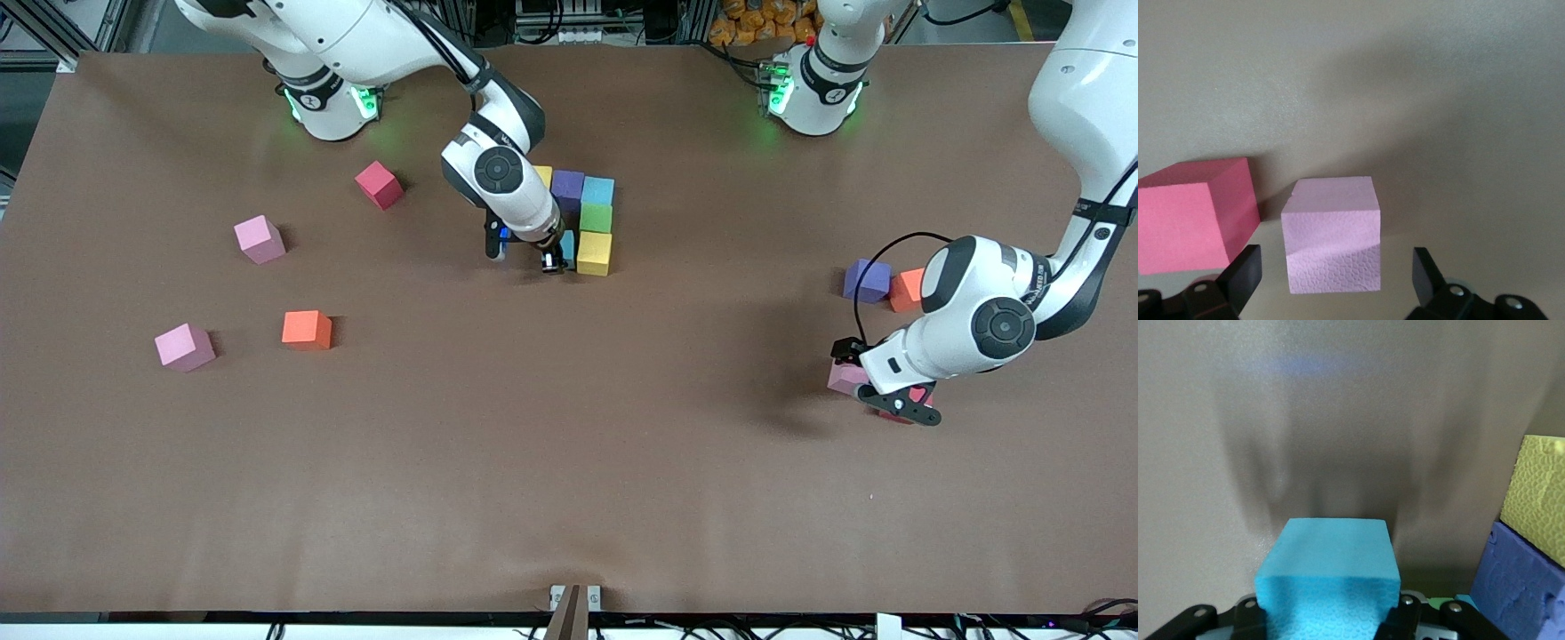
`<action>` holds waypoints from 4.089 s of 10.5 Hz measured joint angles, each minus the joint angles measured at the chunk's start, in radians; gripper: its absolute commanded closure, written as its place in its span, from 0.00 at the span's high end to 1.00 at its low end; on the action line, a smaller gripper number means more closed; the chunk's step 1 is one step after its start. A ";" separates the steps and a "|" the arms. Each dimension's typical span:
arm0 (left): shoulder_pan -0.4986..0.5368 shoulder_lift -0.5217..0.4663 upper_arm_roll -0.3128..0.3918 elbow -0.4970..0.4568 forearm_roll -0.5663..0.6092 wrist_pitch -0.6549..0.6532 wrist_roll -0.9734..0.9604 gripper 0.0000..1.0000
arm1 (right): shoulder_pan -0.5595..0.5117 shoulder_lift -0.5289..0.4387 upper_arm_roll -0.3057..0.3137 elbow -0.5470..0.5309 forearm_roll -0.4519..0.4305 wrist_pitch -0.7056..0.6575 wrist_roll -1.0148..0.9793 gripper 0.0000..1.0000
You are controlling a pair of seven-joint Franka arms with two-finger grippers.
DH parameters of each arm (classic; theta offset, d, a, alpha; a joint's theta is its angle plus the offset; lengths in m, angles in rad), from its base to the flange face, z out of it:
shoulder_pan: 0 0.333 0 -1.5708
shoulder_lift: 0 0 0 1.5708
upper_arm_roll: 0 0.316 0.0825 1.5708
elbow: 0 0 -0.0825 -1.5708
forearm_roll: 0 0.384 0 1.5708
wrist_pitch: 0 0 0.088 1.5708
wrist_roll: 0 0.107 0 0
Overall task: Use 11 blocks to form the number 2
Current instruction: 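Grasp the light pink cube with the left gripper while the right gripper lowers cyan, then release the cyan cube beside the yellow cube with the right gripper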
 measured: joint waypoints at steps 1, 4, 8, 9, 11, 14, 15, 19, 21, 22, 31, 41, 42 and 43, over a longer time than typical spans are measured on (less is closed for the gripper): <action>0.000 0.003 0.002 0.000 0.000 0.001 0.000 1.00 | 0.000 0.000 0.000 0.000 0.000 0.000 0.000 0.00; 0.002 0.007 0.015 -0.001 0.000 0.004 0.000 1.00 | 0.000 0.001 0.000 0.002 -0.004 0.000 0.000 0.00; 0.002 0.015 0.022 -0.003 0.000 0.018 0.000 1.00 | 0.000 0.007 -0.005 0.012 -0.004 0.000 0.038 0.00; 0.002 0.019 0.024 -0.003 0.000 0.022 0.000 1.00 | 0.000 0.007 -0.006 0.013 -0.004 0.000 0.043 0.00; 0.003 0.028 0.030 -0.003 0.000 0.032 0.000 1.00 | 0.000 0.008 -0.005 0.013 -0.010 0.000 0.045 0.00; 0.003 0.034 0.031 -0.003 0.000 0.036 -0.004 1.00 | 0.001 0.009 -0.005 0.013 -0.024 0.000 0.049 0.00; 0.003 0.036 0.031 -0.004 0.000 0.037 -0.011 1.00 | 0.002 0.009 -0.005 0.013 -0.025 0.000 0.049 0.00; 0.000 0.045 0.031 -0.005 0.000 0.047 -0.033 0.95 | 0.003 0.011 -0.005 0.016 -0.035 -0.001 0.053 0.21; 0.000 0.053 0.031 -0.005 0.000 0.056 -0.034 0.90 | 0.003 0.013 -0.005 0.019 -0.037 -0.005 0.057 0.95; 0.000 0.055 0.033 -0.005 0.000 0.058 -0.034 0.88 | 0.004 0.017 -0.005 0.022 -0.043 -0.005 0.057 1.00; 0.000 0.060 0.044 -0.006 0.006 0.070 -0.034 0.67 | 0.011 0.049 -0.005 0.077 -0.113 -0.117 0.065 1.00; -0.005 0.060 0.042 -0.002 0.007 0.078 -0.071 0.61 | 0.018 0.049 -0.006 0.124 -0.157 -0.183 0.065 1.00; -0.010 0.060 0.039 0.000 0.007 0.079 -0.090 0.61 | 0.018 0.049 -0.006 0.130 -0.163 -0.205 0.062 1.00; -0.020 0.060 0.037 0.002 0.007 0.080 -0.117 0.61 | 0.018 0.049 -0.006 0.135 -0.169 -0.228 0.056 1.00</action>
